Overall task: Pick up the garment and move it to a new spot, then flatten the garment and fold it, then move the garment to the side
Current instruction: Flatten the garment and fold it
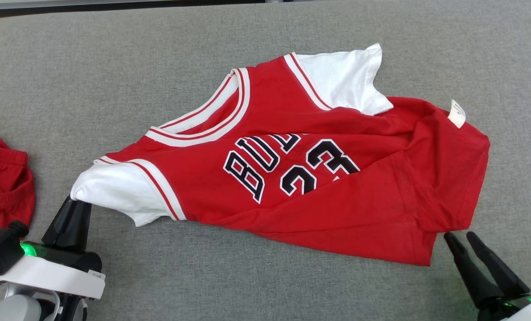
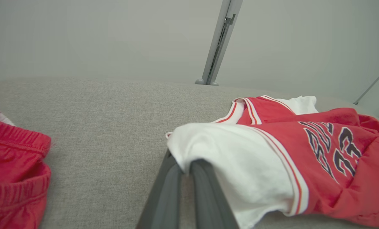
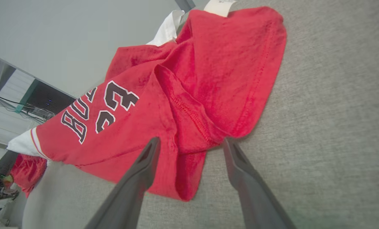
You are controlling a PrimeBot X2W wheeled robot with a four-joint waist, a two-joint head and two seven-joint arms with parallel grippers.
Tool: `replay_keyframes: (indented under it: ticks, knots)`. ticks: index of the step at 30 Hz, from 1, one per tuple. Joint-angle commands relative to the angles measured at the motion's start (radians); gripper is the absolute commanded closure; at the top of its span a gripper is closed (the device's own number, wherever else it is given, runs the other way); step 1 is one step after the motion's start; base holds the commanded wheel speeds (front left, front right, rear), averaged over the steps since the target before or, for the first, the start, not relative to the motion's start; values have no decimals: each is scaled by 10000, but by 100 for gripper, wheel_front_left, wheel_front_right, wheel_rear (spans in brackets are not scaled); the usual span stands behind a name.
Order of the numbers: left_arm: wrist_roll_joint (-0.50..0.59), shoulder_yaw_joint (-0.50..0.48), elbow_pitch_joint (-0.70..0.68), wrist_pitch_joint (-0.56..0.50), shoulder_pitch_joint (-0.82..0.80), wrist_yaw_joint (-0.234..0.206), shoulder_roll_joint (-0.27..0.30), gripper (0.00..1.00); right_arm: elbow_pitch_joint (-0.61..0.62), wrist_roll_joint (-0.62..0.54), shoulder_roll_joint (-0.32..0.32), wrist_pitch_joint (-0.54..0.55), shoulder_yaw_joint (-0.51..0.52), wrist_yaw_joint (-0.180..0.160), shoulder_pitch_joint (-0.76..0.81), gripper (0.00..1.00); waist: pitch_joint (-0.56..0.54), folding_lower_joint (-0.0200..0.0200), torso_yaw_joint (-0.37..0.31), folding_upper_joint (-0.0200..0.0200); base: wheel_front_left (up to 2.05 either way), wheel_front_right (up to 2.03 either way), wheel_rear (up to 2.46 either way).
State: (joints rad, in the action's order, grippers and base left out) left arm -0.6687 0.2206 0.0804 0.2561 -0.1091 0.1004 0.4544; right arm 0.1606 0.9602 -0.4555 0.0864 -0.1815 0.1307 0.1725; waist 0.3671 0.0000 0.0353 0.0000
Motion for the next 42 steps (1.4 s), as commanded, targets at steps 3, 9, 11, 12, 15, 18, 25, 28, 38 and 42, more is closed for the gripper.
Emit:
replay_keyframes:
  ticks: [3, 9, 11, 12, 15, 18, 25, 28, 38, 42]
  knots:
    - [55, -157, 112, 75, -34, 45, -52, 100, 596, 153, -23, 231, -167, 0, -12, 0, 12, 0, -62, 0, 0, 0, 0]
    - [240, -22, 320, 89, -277, 137, -191, 100, 236, 284, 209, 791, -753, 0, -928, 0, 17, 0, 32, 0, 0, 0, 0]
    - [292, 77, 412, 94, -338, 167, -247, 100, -169, 369, 251, 1018, -863, 0, -1193, 0, 13, 0, 156, 0, 0, 0, 0]
    - [318, 101, 454, 95, -379, 178, -262, 100, -362, 364, 250, 1090, -911, 0, -1321, 0, 8, 0, 216, 0, 0, 0, 0]
    - [378, 152, 515, 101, -494, 190, -303, 100, -809, 304, 237, 1218, -970, 0, -1518, 0, -8, 0, 388, 0, 0, 0, 0]
    - [412, 170, 560, 105, -471, 209, -350, 100, -1008, 416, 251, 1247, -1024, 0, -1559, 0, -18, 0, 481, 0, 0, 0, 0]
    - [507, 53, 586, 99, -334, 256, -431, 100, -797, 629, 132, 1187, -1157, 0, -1398, 100, -89, 0, 492, 0, 0, 0, 0]
    - [518, 5, 587, 98, -299, 266, -447, 100, -551, 516, -26, 1034, -1067, 0, -1357, 100, -119, 0, 459, 0, 0, 0, 0]
    - [-1849, 148, -1691, -389, -975, 311, -148, 100, 1479, 736, -765, 77, 145, 0, -1907, 100, -287, 0, 223, 0, 0, 0, 0]
    - [-3560, 84, -3425, -1477, -2254, 302, 663, 100, 2192, 1119, -1317, -210, 1228, 0, -3115, 100, -235, 0, 66, 0, 0, 0, 0]
